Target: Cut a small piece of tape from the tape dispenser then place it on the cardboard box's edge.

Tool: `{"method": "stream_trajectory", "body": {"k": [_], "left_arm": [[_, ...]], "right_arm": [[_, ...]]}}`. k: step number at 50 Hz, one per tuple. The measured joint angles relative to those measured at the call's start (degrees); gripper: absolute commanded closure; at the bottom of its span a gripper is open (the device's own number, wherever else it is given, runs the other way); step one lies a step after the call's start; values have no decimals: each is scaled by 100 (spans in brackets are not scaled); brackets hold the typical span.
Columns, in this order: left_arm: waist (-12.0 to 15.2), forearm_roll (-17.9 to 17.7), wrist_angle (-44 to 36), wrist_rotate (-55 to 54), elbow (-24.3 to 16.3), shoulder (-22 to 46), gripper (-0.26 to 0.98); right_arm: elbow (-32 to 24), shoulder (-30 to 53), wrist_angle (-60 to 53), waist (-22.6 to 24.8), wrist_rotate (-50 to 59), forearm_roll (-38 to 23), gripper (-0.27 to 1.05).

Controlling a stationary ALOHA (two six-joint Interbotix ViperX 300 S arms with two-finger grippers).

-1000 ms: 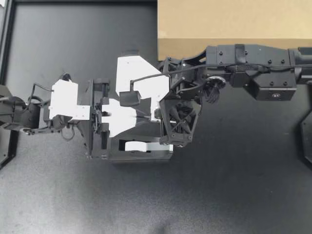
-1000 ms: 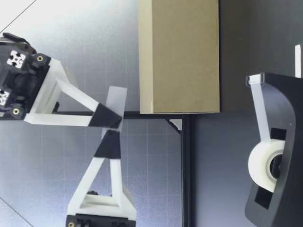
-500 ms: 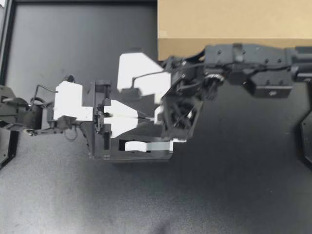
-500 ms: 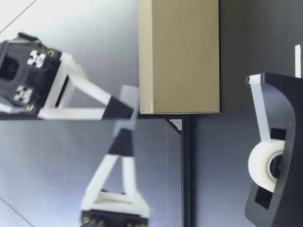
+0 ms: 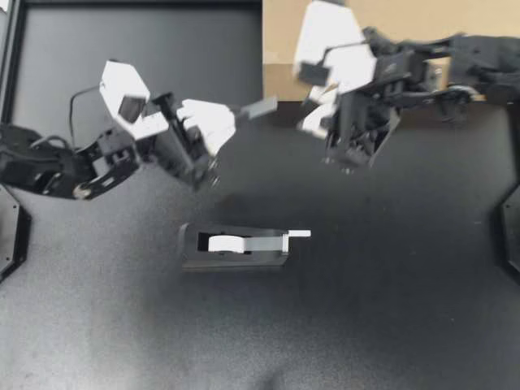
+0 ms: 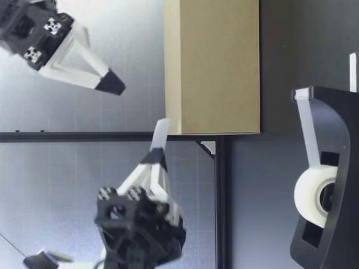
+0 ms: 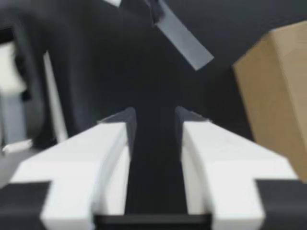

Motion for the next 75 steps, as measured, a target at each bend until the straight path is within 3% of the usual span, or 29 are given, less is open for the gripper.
{"method": "stream_trajectory", "body": {"k": [10, 20, 32, 75], "left_arm": [[360, -18, -9, -1107, -378, 431, 79], [580, -18, -193, -1925, -633, 747, 79], [756, -18, -272, -2320, -756, 940, 79], [967, -18, -272, -2654, -817, 1230, 79]], "right_arm": [[967, -149, -2074, -396, 9, -9, 64], [1318, 79, -3331, -738, -18, -9, 73], [1283, 615, -3850, -976, -185, -9, 76], [571, 1863, -4034, -1301, -343, -9, 82]]}}
